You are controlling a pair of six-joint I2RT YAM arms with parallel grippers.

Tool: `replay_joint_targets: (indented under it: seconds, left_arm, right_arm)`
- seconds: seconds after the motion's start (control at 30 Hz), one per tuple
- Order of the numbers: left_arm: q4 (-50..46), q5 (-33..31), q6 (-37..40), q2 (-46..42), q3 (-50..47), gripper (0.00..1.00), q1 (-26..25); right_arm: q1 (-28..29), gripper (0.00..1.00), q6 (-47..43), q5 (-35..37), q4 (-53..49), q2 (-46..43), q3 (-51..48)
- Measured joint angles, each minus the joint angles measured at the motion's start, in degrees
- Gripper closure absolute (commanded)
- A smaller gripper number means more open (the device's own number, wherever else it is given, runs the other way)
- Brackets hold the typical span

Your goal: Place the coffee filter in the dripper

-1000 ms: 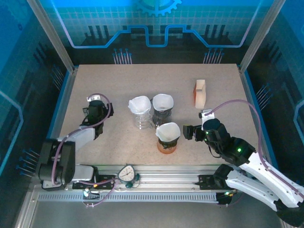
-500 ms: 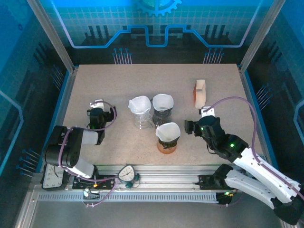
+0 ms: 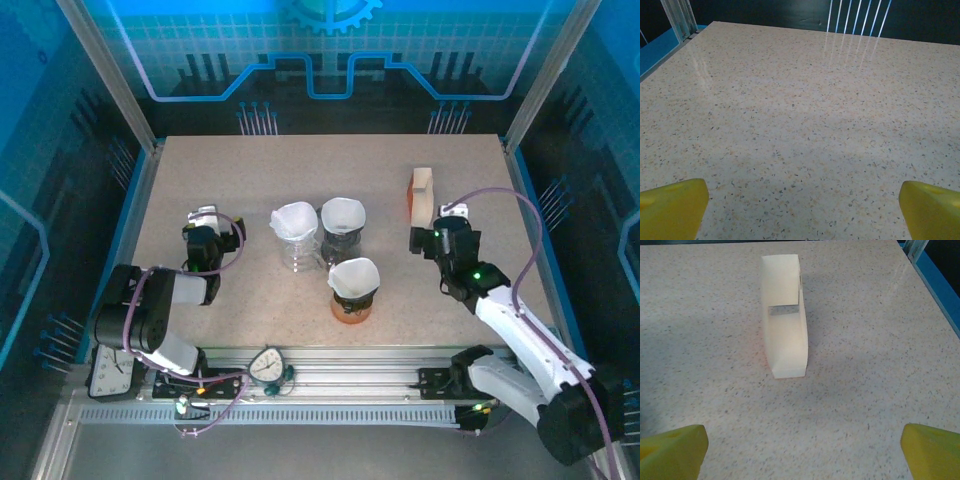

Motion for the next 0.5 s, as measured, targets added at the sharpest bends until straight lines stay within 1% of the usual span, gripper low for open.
replay_joint_targets:
  seconds: [0.2,0.3,0.4,0.5]
  left_arm:
    - [0.00,0.00,0.00,0.00,-0.02,0.01,0.00]
    - [0.00,0.00,0.00,0.00,-0.02,0.01,0.00]
    - [0.00,0.15,0.00,0.00,-0.02,0.01,0.00]
    - [0.00,0.31,0.00,0.00,-0.02,0.01,0.00]
  right_arm:
    - [-5.97,0.00,-5.57,-1.95,11.69,3.93,-4.92]
    - [-8.85,0.00,-8.02,-3.02,20.72,5.66,-9.11]
    - [-9.64,0.00,-10.40,-4.09,30.58,9.99,-12.72]
    - [-9.66,0.00,-12.26,-5.38,37.75,15.80,-13.73]
